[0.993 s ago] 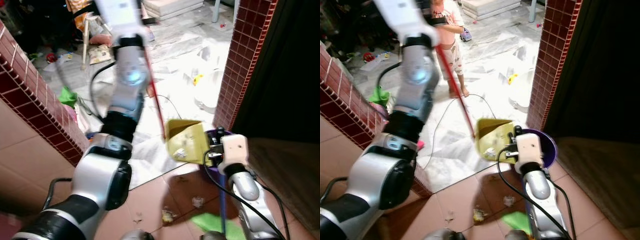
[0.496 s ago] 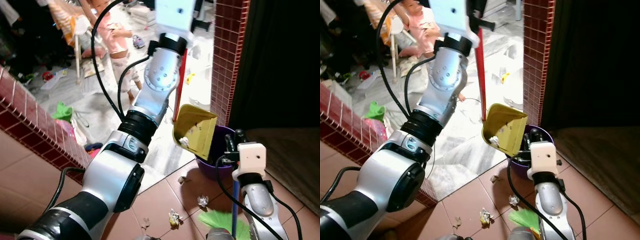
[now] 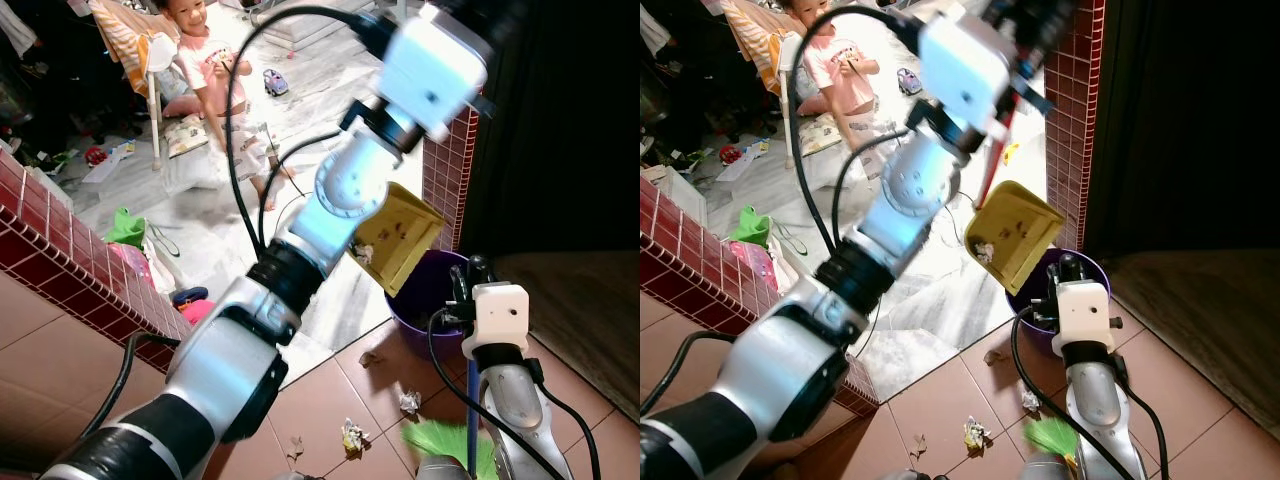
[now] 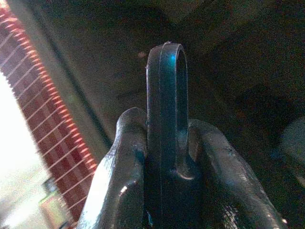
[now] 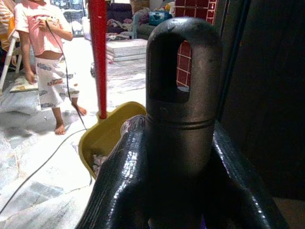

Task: Sweep floor

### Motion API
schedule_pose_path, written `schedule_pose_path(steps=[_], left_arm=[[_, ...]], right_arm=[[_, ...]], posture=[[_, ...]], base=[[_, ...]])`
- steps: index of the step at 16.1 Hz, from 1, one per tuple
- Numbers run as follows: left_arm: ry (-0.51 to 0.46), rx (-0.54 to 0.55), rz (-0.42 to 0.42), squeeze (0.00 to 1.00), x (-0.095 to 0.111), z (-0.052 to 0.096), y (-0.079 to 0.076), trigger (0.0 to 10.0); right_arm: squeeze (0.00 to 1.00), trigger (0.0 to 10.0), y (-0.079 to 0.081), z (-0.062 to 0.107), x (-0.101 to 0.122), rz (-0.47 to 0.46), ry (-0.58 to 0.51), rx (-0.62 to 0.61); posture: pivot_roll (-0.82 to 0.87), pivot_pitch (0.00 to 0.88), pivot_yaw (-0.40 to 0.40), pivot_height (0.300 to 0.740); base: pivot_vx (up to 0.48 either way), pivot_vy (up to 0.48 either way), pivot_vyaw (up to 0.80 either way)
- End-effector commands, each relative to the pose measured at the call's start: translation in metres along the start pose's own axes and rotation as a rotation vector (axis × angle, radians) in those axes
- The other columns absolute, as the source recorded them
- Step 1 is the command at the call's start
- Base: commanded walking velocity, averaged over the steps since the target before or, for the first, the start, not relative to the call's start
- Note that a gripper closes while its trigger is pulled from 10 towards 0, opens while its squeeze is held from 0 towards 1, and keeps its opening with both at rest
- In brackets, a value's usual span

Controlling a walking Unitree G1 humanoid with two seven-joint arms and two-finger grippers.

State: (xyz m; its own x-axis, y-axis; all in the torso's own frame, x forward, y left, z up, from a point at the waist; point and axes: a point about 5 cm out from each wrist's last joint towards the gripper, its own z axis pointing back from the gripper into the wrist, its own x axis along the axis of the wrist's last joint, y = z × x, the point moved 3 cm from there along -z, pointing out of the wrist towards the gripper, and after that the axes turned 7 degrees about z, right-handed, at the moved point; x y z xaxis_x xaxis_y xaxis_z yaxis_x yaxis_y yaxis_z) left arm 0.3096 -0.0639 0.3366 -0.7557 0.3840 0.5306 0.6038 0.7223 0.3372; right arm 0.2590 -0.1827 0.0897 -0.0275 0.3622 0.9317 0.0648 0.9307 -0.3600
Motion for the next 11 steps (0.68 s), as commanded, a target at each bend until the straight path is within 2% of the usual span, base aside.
schedule_pose_path(steps=[1,3,5,7,9,11], left_arm=[[-0.085,-0.004,0.139,0.00,0.012,-0.004,-0.041,10.0],[-0.058,0.003,0.219,0.00,0.010,-0.001,-0.048,10.0],[-0.085,-0.030,0.233,0.00,0.017,0.001,-0.060,10.0],[-0.068,-0.023,0.257,0.00,0.015,0.001,-0.061,10.0],[-0.041,0.028,0.263,0.00,0.011,-0.001,-0.052,10.0],[-0.023,0.131,0.207,0.00,0.008,-0.006,-0.025,10.0]], right_arm=[[0.00,10.0,0.007,0.007,-0.022,-0.018,0.103,0.016],[0.00,10.0,0.007,0.002,-0.021,-0.014,0.096,0.024],[0.00,10.0,0.008,0.000,-0.021,-0.013,0.093,0.026],[0.00,10.0,0.008,-0.002,-0.020,-0.012,0.090,0.027],[0.00,10.0,0.008,-0.003,-0.021,-0.010,0.090,0.029],[0.00,10.0,0.008,-0.007,-0.021,-0.004,0.082,0.040]], posture=[[-0.29,0.000,0.277,0.740],[-0.29,0.000,0.271,0.740],[-0.29,0.000,0.272,0.740],[-0.29,0.000,0.269,0.740],[-0.29,0.000,0.262,0.740],[-0.29,0.000,0.248,0.740]], base=[[0.000,0.000,0.00],[0.000,0.000,0.00],[0.000,0.000,0.00],[0.000,0.000,0.00],[0.000,0.000,0.00],[0.000,0.000,0.00]])
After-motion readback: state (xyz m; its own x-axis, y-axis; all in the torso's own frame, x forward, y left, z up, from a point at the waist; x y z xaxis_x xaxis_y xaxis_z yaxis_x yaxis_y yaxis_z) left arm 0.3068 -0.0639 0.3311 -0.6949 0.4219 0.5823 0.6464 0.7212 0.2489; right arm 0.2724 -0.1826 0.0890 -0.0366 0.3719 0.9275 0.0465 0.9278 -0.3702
